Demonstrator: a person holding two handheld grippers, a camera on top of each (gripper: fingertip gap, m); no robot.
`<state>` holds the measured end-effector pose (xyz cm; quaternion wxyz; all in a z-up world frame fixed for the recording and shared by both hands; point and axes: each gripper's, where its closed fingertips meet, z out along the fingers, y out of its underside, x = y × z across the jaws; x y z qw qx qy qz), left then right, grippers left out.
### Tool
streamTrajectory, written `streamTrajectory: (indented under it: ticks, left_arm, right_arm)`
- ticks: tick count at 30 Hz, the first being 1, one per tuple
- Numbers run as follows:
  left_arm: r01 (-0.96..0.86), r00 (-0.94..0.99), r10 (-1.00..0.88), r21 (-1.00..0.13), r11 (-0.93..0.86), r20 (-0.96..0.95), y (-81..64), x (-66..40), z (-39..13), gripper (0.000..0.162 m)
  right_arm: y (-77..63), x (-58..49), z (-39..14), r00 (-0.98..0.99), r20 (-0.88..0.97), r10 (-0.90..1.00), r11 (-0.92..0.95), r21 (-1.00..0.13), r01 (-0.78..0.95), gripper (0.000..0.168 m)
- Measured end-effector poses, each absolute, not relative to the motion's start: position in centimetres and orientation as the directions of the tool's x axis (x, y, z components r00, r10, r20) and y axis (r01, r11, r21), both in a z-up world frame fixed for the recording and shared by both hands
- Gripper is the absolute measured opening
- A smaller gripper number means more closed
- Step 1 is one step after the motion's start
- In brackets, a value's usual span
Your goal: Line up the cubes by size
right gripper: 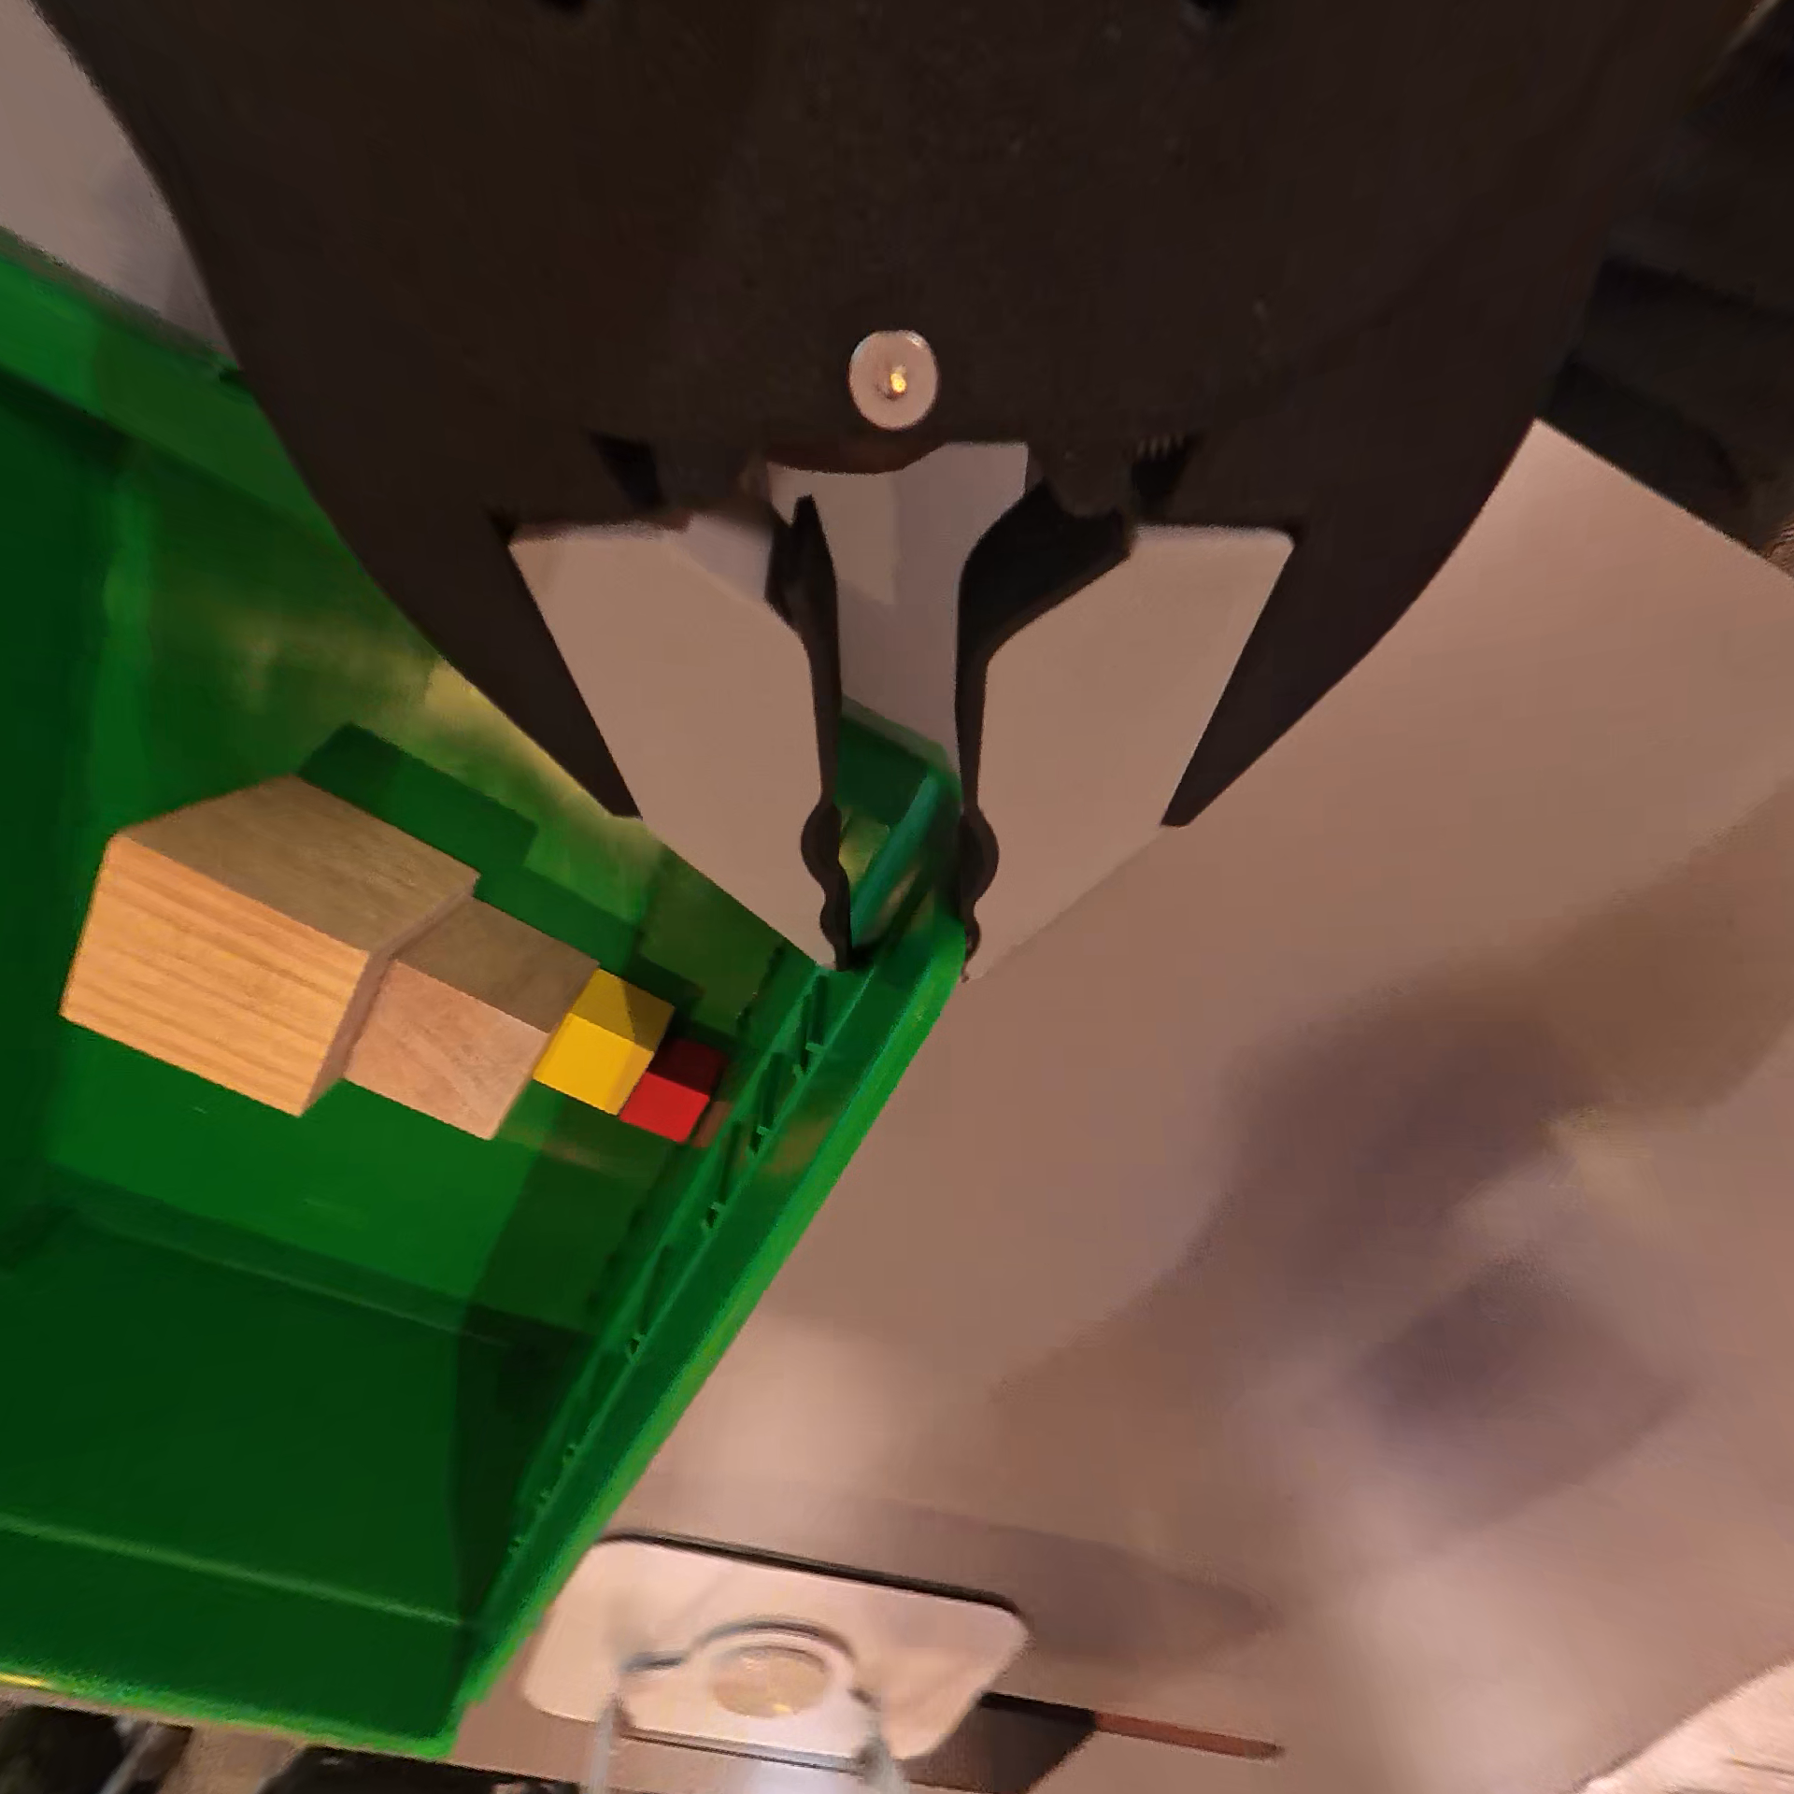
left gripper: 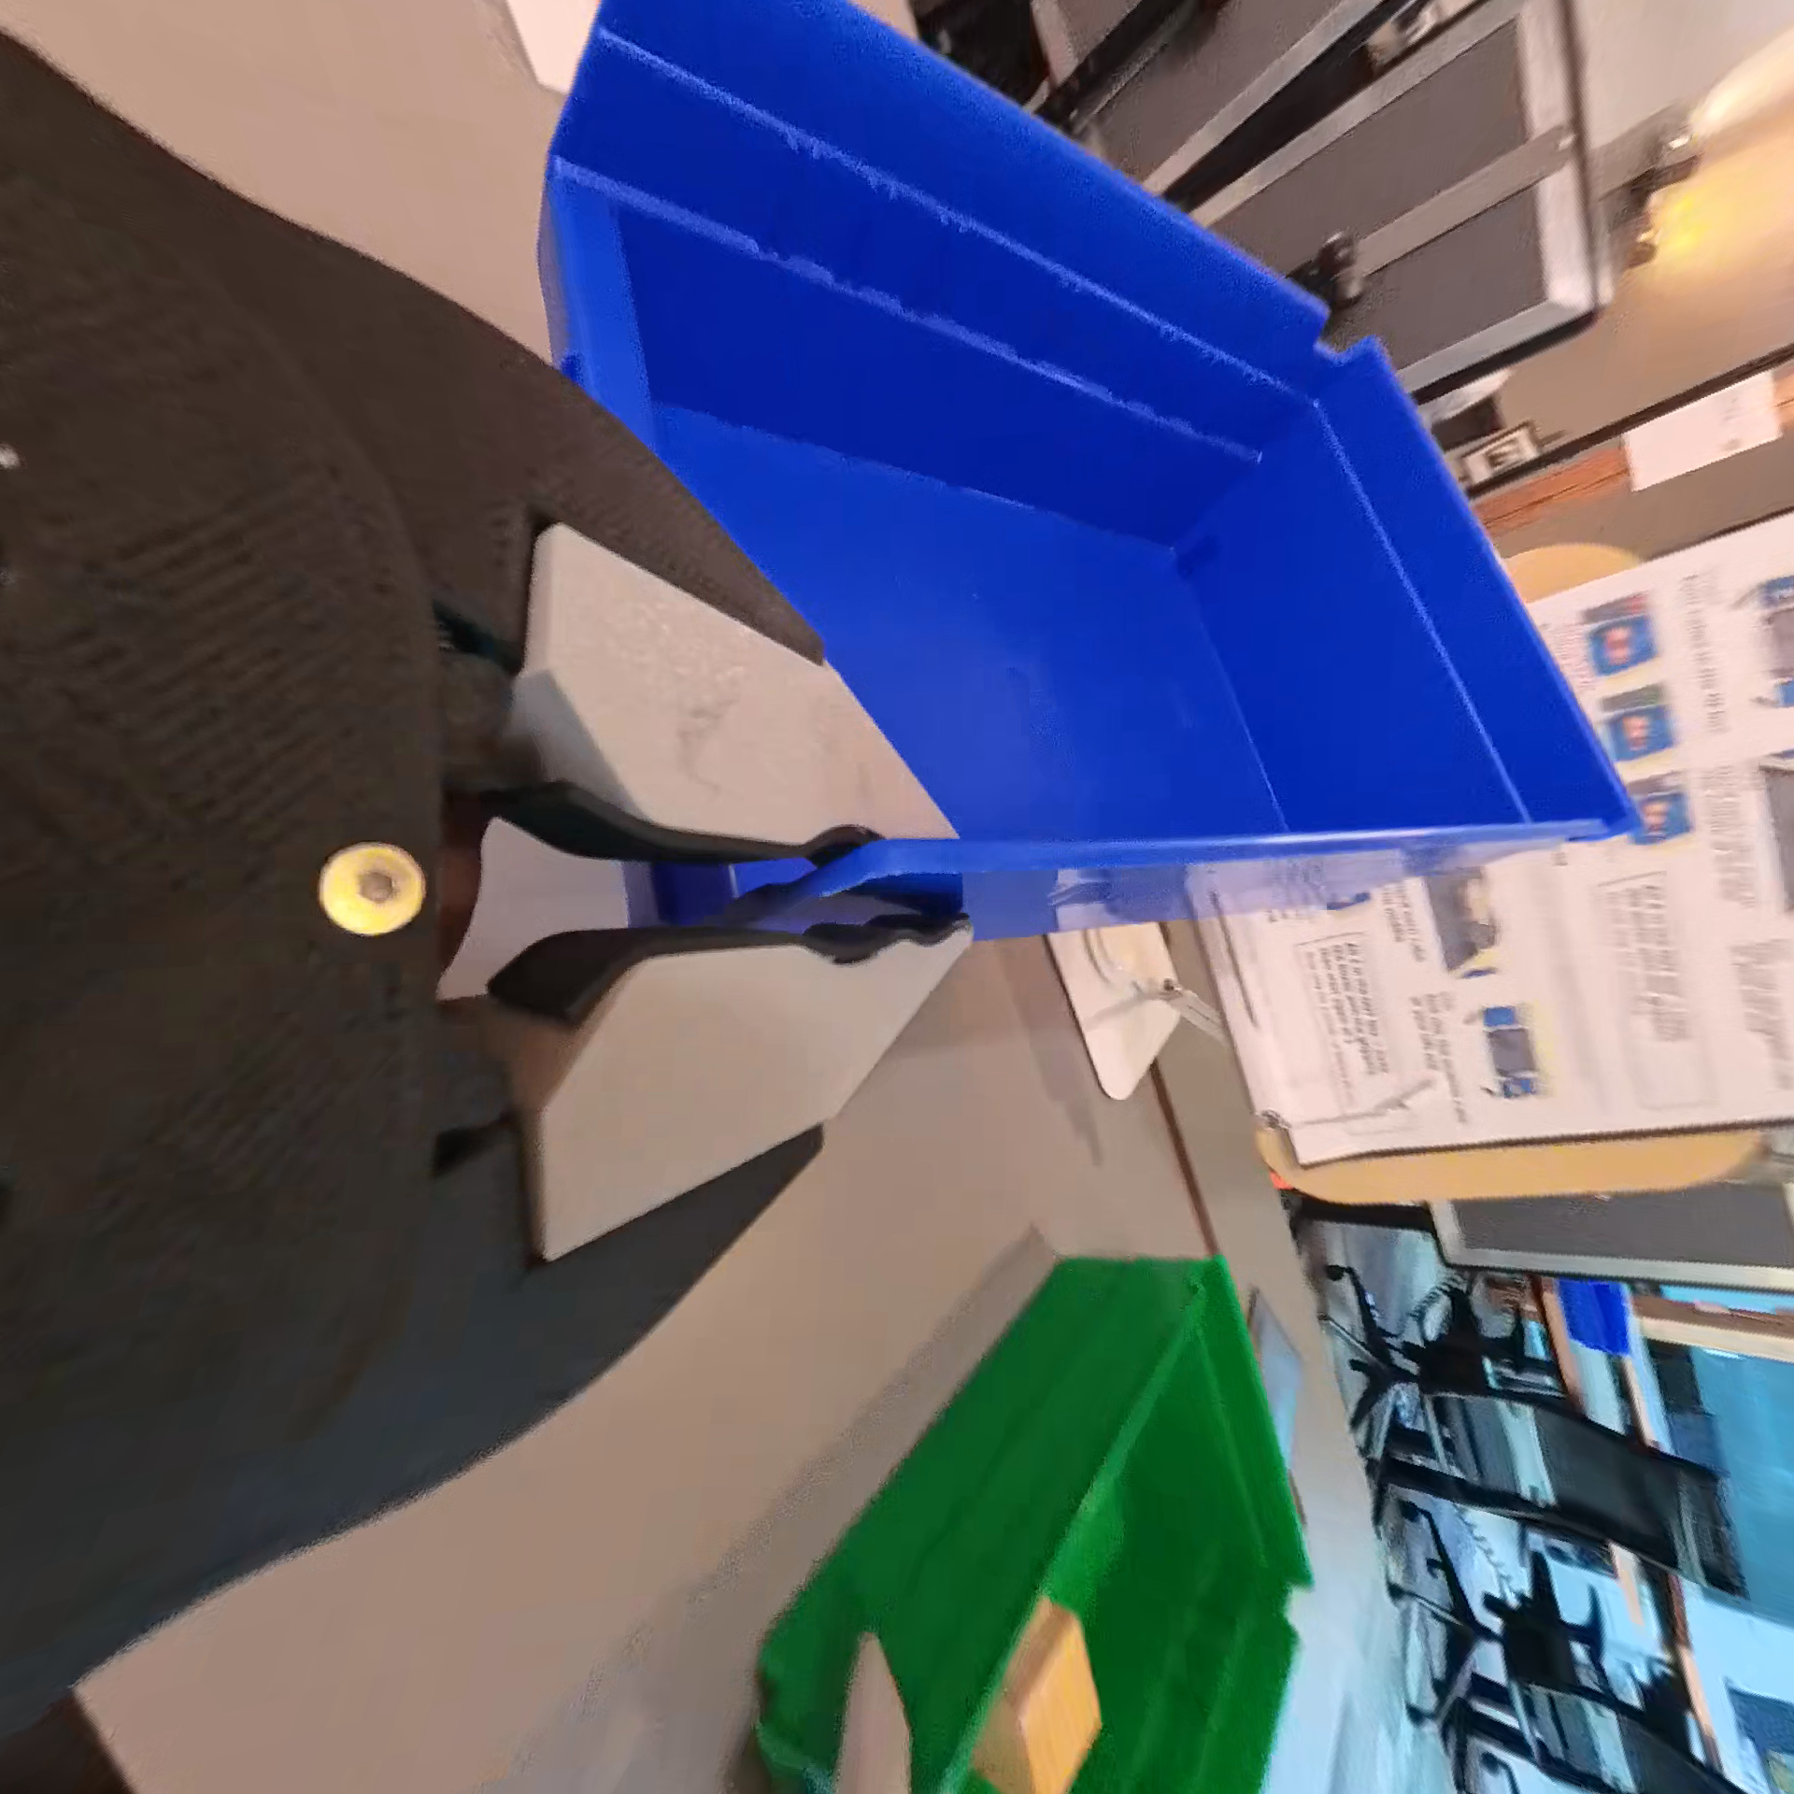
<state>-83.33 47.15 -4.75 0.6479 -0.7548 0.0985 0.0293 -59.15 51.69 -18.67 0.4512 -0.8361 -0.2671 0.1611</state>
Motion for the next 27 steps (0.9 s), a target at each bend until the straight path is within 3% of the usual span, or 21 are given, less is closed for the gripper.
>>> streamTrajectory:
  ticks: [17,21,27]
  left_arm:
    - [-0.109,0.993,-0.054,-0.994,-0.022,-0.107,40.3,-84.9,2.5,0.004]
    - [-0.125,0.992,-0.036,-0.992,-0.013,-0.124,39.1,-86.4,3.3,0.004]
    - [-0.138,0.989,-0.055,-0.990,-0.006,-0.138,39.4,-84.4,2.1,0.003]
  right_arm:
    - [41.8,-92.3,-17.3,0.588,-0.230,0.775,-0.417,-0.886,0.202,0.025]
    - [40.8,-90.8,-12.0,0.526,-0.210,0.824,-0.307,-0.946,0.102,0.031]
    - [42.3,-77.9,-6.3,0.501,-0.211,0.839,-0.203,-0.977,-0.071,0.034]
